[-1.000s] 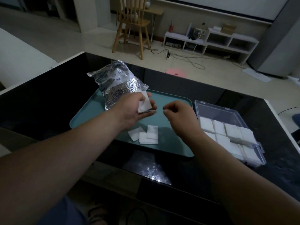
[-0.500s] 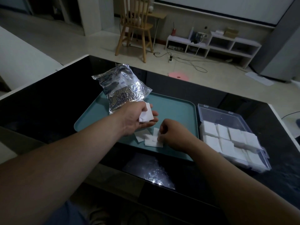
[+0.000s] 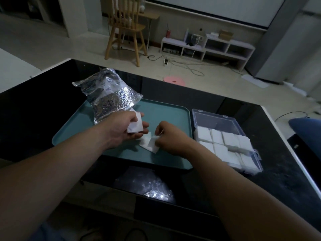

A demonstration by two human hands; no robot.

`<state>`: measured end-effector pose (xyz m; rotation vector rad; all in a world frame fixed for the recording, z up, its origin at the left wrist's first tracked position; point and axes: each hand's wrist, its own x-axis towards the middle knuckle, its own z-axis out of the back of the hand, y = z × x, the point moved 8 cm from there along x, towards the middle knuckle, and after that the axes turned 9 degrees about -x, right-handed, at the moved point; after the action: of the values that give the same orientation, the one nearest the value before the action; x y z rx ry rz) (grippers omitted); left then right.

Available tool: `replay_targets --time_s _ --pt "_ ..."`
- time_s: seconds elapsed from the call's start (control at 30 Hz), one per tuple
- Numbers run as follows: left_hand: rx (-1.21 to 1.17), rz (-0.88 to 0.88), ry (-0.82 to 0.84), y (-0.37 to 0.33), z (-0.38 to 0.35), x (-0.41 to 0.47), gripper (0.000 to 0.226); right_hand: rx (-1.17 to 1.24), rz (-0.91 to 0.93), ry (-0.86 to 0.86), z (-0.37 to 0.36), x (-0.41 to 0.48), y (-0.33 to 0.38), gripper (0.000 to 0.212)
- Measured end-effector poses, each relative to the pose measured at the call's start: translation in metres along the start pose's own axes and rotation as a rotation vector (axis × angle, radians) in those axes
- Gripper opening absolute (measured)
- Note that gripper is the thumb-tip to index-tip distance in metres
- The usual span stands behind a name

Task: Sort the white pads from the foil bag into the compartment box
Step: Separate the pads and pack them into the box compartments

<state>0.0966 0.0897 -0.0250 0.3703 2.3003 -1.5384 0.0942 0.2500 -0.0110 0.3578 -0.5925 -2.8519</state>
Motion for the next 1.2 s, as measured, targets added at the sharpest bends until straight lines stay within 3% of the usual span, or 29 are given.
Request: replay_targets --time_s 0.1,0.3,0.5,0.57,0.67,0.73,0.9,1.0,1.07,1.13,1.2 --pt "-0.015 0.023 0.047 -0.001 -0.005 -0.001 0.039 0.161 -0.025 -0.015 0.014 -0.002 -0.011 0.039" --pt "-0.057 0.083 0.199 0.003 -0.017 -0.006 0.037 0.256 0.007 0.017 0.031 -0.003 -0.022 0.005" --pt "0.009 0.123 0.258 0.005 -0.024 -0.015 0.016 0.568 0.155 0.142 0.044 -0.017 -0.001 0.008" --pt "0.035 0.162 0.325 0.012 -0.033 -0.020 0.019 0.541 0.193 0.147 0.044 -0.019 0.007 0.006" --pt "0.028 0.214 0.462 0.021 -0.048 -0.025 0.055 0.490 0.191 0.143 0.038 -0.018 0.014 0.004" --pt "0.010 0.223 0.485 0.024 -0.052 -0.024 0.065 0.474 0.150 0.097 0.033 -0.016 0.012 0.006" --pt "-0.101 0.213 0.397 0.024 -0.048 -0.022 0.038 0.203 0.175 -0.279 0.046 -0.020 0.017 0.039" --pt "-0.177 0.224 0.396 0.023 -0.045 -0.019 0.037 0.180 0.291 -0.209 0.046 -0.026 0.026 0.044" --pt "-0.187 0.235 0.507 0.022 -0.053 -0.022 0.033 0.154 0.324 -0.123 0.036 -0.029 0.034 0.046" --pt "-0.220 0.238 0.583 0.019 -0.059 -0.025 0.030 0.191 0.336 -0.138 0.033 -0.029 0.039 0.043" --pt "-0.258 0.188 0.538 0.009 -0.055 -0.021 0.023 0.271 0.318 -0.173 0.038 -0.025 0.039 0.042"
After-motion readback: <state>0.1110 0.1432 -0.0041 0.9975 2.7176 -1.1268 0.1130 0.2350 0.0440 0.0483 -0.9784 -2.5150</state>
